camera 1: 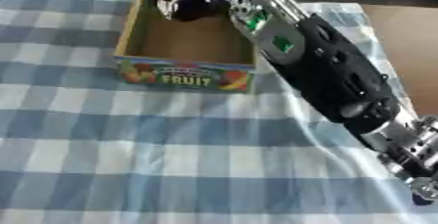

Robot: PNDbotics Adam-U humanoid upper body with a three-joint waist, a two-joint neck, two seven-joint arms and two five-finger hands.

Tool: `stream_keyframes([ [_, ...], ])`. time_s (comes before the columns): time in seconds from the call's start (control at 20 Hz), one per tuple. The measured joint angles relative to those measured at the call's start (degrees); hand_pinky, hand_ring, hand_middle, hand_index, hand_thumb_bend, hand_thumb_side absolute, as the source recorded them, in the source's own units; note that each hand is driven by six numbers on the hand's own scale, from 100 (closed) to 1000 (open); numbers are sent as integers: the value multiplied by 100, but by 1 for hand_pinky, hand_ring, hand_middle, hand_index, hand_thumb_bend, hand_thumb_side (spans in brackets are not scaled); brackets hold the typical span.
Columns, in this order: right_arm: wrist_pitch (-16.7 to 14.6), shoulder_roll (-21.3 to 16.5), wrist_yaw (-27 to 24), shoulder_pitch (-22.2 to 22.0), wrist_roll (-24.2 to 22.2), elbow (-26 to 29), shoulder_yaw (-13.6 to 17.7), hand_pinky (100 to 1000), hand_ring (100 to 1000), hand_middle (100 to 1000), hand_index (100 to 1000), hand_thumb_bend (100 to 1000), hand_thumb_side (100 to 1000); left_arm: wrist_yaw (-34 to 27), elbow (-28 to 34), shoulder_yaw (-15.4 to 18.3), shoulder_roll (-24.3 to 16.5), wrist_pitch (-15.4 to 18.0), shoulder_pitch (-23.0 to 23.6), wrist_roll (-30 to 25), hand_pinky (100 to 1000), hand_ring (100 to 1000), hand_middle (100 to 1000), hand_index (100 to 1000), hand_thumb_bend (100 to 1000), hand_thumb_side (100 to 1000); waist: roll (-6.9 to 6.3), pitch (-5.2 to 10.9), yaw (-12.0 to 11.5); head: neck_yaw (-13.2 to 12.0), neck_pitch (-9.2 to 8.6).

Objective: Pick up objects on the table and place them in the box.

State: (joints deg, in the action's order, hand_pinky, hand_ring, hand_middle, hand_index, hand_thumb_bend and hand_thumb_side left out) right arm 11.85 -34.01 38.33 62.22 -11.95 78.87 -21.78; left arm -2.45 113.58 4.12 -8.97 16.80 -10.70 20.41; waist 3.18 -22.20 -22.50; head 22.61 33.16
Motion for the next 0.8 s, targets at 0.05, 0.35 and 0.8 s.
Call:
stream_keyframes([
  [0.05,-4,0,43,0,-44,-51,14,745,669,378,463,100,302,0,0,0,0,-4,0,-4,634,600,547,926,100,756,0,-3,0,1,-1],
  [0.35,-227,0,317,0,-706,-184,23,742,683,418,491,100,330,0,0,0,4,-17,1,-17,634,599,547,926,100,756,-2,-26,8,1,-1],
  [0.8,-471,0,733,0,-1880,-298,67,755,721,537,592,100,394,0,0,-1,46,-20,6,-20,634,597,546,926,100,757,-4,-50,-2,1,-1],
])
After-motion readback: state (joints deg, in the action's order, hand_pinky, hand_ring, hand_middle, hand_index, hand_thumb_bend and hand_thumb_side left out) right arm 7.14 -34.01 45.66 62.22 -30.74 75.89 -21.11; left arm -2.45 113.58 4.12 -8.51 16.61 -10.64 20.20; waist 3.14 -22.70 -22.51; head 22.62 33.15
